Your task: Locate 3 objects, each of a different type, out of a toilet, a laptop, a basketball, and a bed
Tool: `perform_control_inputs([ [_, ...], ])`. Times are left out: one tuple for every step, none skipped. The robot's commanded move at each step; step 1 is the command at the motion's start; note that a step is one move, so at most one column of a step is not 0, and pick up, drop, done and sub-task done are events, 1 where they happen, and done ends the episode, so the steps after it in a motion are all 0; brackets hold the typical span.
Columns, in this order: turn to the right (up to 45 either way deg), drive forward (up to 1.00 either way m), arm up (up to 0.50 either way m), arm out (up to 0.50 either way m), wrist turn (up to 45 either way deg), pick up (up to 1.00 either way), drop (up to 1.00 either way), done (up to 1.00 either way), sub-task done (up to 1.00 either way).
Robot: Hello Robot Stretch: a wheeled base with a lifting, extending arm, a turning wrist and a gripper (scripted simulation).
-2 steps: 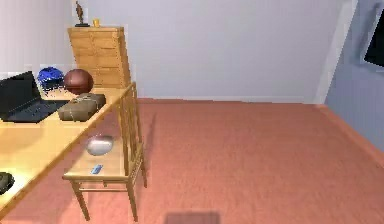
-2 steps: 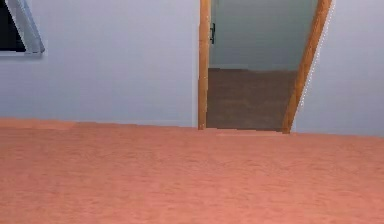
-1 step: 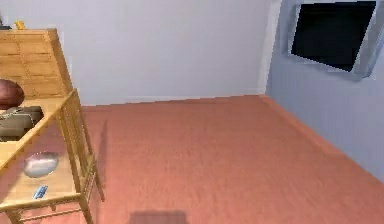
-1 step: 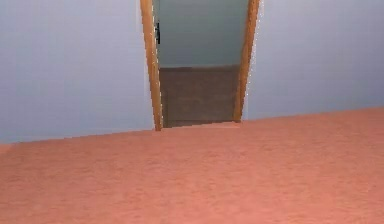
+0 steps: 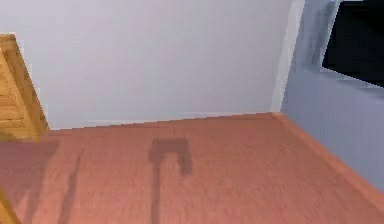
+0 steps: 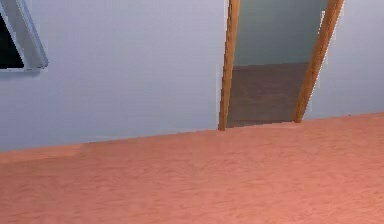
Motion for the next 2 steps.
perform_control_inputs([
  [-6.0,0.0,0.0,0.0,0.0,0.0,0.0,0.0,0.0],
  [0.0,0.8,0.0,0.0,0.0,0.0,0.0,0.0,0.0],
])
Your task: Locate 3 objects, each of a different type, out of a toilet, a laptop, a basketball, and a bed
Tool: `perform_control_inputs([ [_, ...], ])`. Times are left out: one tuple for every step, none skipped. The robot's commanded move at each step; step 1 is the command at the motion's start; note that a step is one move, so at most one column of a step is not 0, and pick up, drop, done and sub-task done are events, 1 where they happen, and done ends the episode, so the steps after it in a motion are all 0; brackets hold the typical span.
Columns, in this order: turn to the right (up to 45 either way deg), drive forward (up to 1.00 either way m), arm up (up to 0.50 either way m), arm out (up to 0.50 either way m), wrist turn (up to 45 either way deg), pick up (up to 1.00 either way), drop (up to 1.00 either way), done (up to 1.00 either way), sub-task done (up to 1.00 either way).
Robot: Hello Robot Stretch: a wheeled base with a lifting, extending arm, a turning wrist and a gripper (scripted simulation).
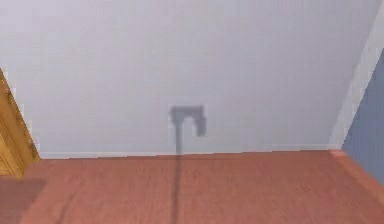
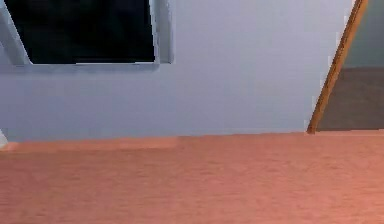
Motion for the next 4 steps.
perform_control_inputs([
  [-36.0,0.0,0.0,0.0,0.0,0.0,0.0,0.0,0.0],
  [0.0,0.4,0.0,0.0,0.0,0.0,0.0,0.0,0.0],
  [-45.0,0.0,0.0,0.0,0.0,0.0,0.0,0.0,0.0],
  [-18.0,0.0,0.0,0.0,0.0,0.0,0.0,0.0,0.0],
])
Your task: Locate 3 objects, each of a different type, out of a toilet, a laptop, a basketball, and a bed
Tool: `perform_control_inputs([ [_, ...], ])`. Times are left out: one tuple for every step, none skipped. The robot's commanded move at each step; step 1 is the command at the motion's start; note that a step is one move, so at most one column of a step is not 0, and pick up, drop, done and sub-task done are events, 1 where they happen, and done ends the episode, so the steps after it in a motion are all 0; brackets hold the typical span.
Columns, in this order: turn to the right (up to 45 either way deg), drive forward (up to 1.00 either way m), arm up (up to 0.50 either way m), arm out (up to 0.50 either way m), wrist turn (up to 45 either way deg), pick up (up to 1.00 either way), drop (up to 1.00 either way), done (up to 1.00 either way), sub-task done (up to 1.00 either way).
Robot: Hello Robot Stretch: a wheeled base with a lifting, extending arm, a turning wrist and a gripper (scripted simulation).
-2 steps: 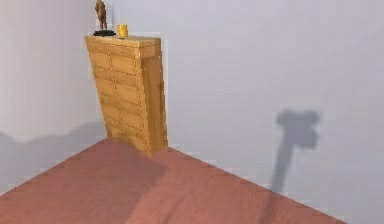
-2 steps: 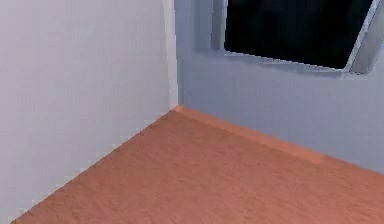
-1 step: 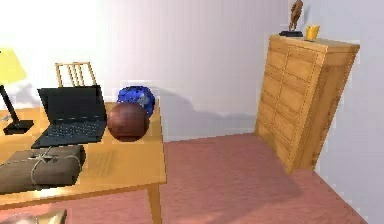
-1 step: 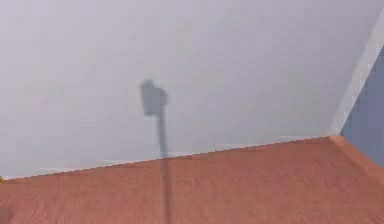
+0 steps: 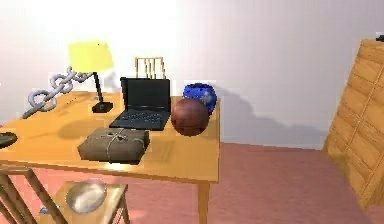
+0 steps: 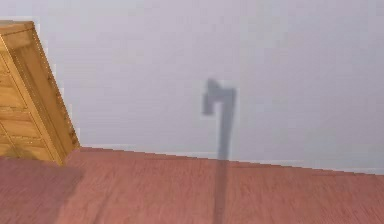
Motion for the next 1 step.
perform_control_inputs([
  [0.0,0.0,0.0,0.0,0.0,0.0,0.0,1.0,0.0],
])
